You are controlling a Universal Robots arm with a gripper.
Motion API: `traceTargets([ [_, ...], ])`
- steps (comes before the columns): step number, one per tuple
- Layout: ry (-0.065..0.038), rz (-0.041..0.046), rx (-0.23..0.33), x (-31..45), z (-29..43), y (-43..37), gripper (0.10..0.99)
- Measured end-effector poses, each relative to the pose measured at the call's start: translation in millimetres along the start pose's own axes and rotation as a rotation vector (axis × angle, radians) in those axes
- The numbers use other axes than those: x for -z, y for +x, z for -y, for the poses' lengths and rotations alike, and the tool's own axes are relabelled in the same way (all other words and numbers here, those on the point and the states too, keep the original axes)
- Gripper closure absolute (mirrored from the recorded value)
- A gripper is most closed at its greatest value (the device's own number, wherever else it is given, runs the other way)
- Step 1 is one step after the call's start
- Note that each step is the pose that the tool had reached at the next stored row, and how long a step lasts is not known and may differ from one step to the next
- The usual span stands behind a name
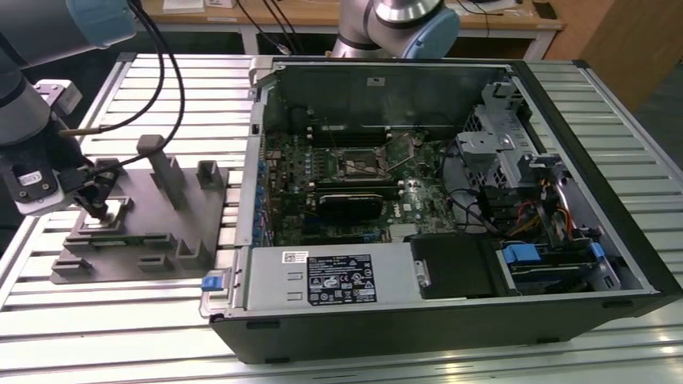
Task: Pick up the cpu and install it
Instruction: 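Pick up the cpu and move it towards the insertion slot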
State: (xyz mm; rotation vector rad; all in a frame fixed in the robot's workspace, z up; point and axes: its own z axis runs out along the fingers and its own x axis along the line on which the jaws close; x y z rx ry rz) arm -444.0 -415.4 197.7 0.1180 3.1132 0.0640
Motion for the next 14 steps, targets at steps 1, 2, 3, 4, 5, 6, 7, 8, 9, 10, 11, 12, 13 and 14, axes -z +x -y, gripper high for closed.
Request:
traceTargets([
  [1,0.0,0.0,0.0,-0.1,0.0,0.1,0.98],
  [2,0.0,0.0,0.0,-0.1,0.0,0.0,0.98],
  [3,0.0,-0.0001,0.0,-0.1,0.0,0.0,0.98],
  [4,0.0,0.0,0.0,-0.1,0.0,0.0,0.98],
  [5,0.0,0.0001,0.0,-0.2,0.0,0.0,0.98],
  [6,0.0,0.0001,0.0,-0.2,0.0,0.1,0.98],
  [7,0.0,0.0001,0.0,-0.2,0.0,0.0,0.98],
  [8,0.0,0.0001,0.0,-0.2,0.0,0.1,0.98],
  [9,0.0,0.0001,0.0,-0.2,0.0,0.1,0.98],
  [10,0.0,0.0001,0.0,-0.3,0.0,0.1,0.98],
  [11,0.0,0.0001,0.0,-0.2,0.0,0.1,0.98],
  [12,0.0,0.0001,0.0,-0.2,0.0,0.1,0.973],
  [13,0.0,0.0001,0.0,-0.3,0.0,0.1,0.973],
  [14,0.0,0.0001,0.0,-0.3,0.0,0.1,0.922],
])
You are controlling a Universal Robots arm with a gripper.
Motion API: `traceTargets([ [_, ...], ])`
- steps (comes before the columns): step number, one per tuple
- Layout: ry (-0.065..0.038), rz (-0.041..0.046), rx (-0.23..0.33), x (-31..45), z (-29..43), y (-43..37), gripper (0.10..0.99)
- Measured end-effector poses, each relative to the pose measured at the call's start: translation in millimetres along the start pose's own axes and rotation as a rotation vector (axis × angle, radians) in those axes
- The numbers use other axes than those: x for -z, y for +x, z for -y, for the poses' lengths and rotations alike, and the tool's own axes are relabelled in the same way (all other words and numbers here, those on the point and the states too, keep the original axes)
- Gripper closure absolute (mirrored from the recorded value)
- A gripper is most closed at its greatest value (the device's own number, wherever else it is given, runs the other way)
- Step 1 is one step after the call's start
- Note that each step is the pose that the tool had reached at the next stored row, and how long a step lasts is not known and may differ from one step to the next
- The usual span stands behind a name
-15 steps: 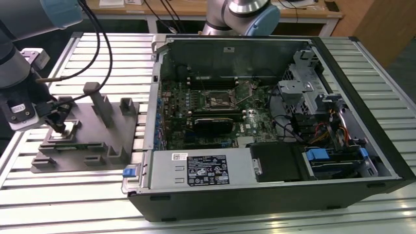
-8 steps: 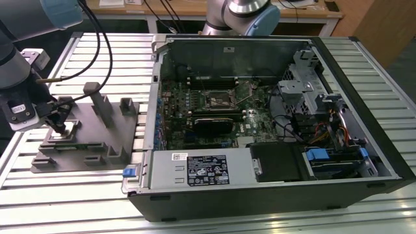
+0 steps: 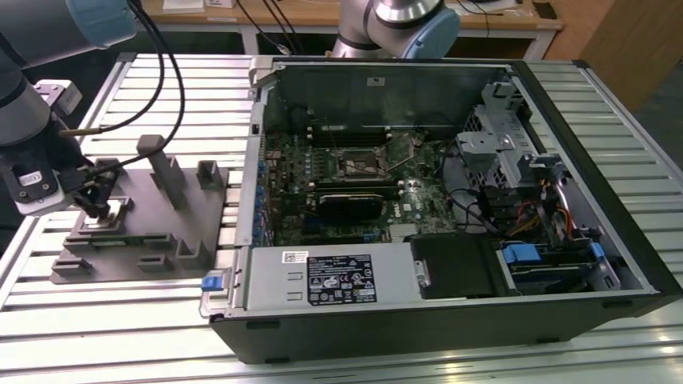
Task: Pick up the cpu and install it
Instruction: 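Pick up the cpu and move it towards the insertion slot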
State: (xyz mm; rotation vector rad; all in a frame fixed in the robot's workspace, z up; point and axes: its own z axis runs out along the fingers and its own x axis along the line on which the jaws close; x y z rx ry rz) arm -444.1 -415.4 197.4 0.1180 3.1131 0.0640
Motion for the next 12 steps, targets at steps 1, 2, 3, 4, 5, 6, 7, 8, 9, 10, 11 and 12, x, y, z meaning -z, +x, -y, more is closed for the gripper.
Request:
traceTargets([
  [1,0.0,0.0,0.0,0.0,0.0,0.0,0.855],
  [2,0.0,0.0,0.0,0.0,0.0,0.0,0.855],
  [3,0.0,0.0,0.0,0.0,0.0,0.0,0.796],
  [4,0.0,0.0,0.0,0.0,0.0,0.0,0.737],
  [5,0.0,0.0,0.0,0.0,0.0,0.0,0.737],
  [6,0.0,0.0,0.0,0.0,0.0,0.0,0.678],
  [7,0.0,0.0,0.0,0.0,0.0,0.1,0.62],
  [8,0.0,0.0,0.0,-0.1,0.0,0.1,0.62],
  [9,0.0,0.0,0.0,-0.1,0.0,0.1,0.561],
  [10,0.0,0.0,0.0,-0.1,0.0,0.1,0.561],
  [11,0.0,-0.0001,0.0,-0.1,0.0,0.1,0.498],
  [12,0.0,0.0,0.0,-0.1,0.0,0.1,0.498],
])
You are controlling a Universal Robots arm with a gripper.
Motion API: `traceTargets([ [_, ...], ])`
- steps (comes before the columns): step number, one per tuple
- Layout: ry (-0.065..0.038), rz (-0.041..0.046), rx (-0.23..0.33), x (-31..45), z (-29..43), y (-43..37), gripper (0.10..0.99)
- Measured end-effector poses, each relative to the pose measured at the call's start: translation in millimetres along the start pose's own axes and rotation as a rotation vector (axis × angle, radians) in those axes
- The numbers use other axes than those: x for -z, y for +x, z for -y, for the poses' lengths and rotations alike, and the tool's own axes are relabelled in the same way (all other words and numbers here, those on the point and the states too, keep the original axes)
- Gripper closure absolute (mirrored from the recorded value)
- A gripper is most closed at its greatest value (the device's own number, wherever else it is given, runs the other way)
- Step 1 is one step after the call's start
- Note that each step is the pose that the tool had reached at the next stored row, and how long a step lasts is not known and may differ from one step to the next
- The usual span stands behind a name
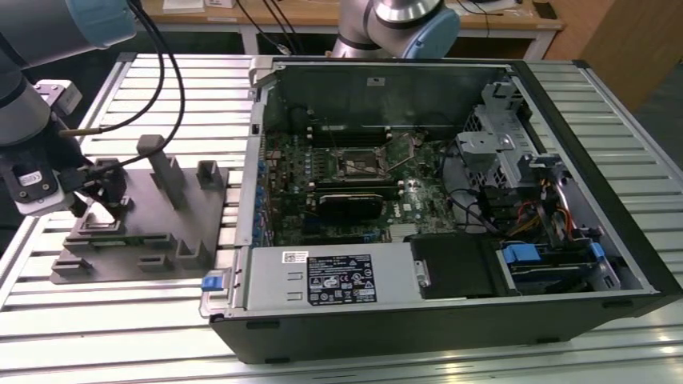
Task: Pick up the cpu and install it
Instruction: 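Pick up the cpu and move it towards the insertion slot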
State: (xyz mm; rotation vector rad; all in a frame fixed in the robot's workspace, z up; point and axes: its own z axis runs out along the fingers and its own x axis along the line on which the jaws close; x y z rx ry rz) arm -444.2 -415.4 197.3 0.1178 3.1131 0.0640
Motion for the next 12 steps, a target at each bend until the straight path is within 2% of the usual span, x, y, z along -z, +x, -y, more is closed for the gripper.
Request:
traceTargets([
  [5,-0.001,-0.0019,0.048,-0.7,0.0,0.1,0.498],
  [12,-0.001,-0.002,0.049,-5.1,-0.1,0.1,0.498],
])
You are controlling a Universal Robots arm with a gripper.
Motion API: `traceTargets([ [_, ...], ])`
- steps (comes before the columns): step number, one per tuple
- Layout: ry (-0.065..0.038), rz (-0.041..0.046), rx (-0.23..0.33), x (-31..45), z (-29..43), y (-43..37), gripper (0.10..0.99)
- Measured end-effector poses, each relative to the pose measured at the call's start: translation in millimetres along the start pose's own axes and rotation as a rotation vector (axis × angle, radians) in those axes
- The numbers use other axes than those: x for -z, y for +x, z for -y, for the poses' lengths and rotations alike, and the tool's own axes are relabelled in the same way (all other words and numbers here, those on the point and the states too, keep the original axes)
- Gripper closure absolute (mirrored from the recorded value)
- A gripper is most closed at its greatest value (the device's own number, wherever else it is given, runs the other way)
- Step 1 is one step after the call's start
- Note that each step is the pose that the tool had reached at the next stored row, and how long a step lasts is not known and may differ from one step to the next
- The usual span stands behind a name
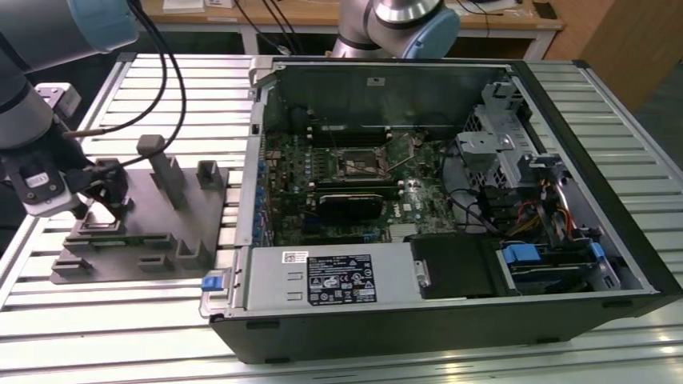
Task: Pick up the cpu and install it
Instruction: 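Pick up the cpu and move it towards the insertion slot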
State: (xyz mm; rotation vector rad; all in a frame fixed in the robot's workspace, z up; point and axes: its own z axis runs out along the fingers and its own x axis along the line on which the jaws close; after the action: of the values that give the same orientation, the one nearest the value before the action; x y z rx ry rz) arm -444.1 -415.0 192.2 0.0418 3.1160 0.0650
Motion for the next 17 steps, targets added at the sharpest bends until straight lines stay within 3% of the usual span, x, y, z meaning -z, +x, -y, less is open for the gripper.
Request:
traceTargets([
  [17,0.0,-0.0002,0.0,-5.6,-2.3,0.3,0.498],
])
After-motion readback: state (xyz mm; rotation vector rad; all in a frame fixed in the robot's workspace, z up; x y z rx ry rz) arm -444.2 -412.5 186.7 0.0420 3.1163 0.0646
